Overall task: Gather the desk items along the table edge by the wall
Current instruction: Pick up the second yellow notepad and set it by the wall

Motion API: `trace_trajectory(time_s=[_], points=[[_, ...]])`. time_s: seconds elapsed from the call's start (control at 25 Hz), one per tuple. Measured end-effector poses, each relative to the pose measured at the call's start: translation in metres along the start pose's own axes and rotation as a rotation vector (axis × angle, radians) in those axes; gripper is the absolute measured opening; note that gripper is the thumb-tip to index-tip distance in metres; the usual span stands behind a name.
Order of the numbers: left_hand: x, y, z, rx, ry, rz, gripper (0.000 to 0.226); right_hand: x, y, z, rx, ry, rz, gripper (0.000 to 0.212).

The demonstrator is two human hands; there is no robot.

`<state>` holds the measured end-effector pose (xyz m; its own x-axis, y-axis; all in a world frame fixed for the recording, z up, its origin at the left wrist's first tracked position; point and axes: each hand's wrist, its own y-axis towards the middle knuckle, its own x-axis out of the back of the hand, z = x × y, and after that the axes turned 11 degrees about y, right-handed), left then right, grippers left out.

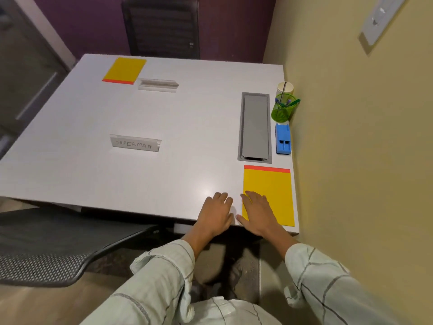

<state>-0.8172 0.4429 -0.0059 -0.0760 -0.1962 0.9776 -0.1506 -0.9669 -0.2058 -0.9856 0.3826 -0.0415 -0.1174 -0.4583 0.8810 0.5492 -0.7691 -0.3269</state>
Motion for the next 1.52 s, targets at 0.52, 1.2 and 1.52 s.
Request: trace_trajectory(time_s=[0.52, 1.2, 1.52], points=[[-0.059, -0.249, 0.049, 0.335, -0.088, 0.065, 0.061, -0.077, -0.078, 0.167, 0.454, -0.232, 0.196, 0.074], [-0.127, -0.655, 0.147, 1.177, -0.204, 0.159, 0.058, -0.243, -0.172, 0.545, 1.073, -0.360, 0.431, 0.077], [-0.146, -0.732, 0.289, 1.325, -0.225, 0.186, 0.054, -0.308, -0.107, 0.734, 1.219, -0.396, 0.471, 0.074]])
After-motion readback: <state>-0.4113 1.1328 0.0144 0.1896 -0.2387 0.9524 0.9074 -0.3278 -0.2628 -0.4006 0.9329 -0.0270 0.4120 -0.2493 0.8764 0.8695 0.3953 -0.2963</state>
